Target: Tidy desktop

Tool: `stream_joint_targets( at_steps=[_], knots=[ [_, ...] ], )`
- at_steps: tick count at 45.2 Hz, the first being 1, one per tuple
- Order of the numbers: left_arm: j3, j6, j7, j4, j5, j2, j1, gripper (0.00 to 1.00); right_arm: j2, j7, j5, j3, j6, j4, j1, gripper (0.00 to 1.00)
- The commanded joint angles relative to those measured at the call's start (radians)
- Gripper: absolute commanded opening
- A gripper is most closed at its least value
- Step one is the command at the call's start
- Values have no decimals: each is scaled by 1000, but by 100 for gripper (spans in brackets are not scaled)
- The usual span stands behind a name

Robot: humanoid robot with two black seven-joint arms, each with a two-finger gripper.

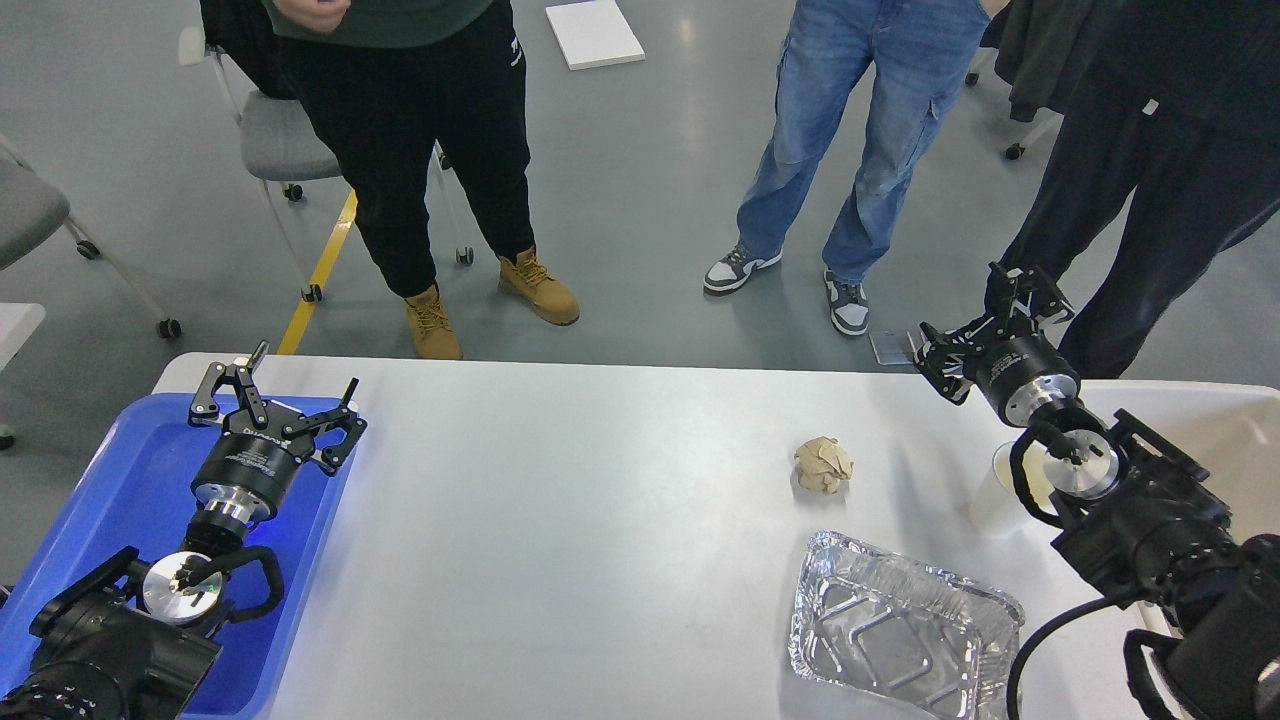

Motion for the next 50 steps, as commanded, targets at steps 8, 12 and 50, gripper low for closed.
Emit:
stream_joint_targets(
  at_steps=[8, 12, 50],
  knots=[
    [11, 0, -6, 0, -1, 1, -1, 100, -1, 0, 0, 0, 0, 0, 1, 100],
    [12, 0, -8, 0, -1, 1, 0, 100, -1, 0, 0, 0, 2, 0, -4, 100],
    [14, 0, -9, 0, -1, 3, 0, 100, -346, -21, -17, -500, -9, 310, 171, 100]
  ],
)
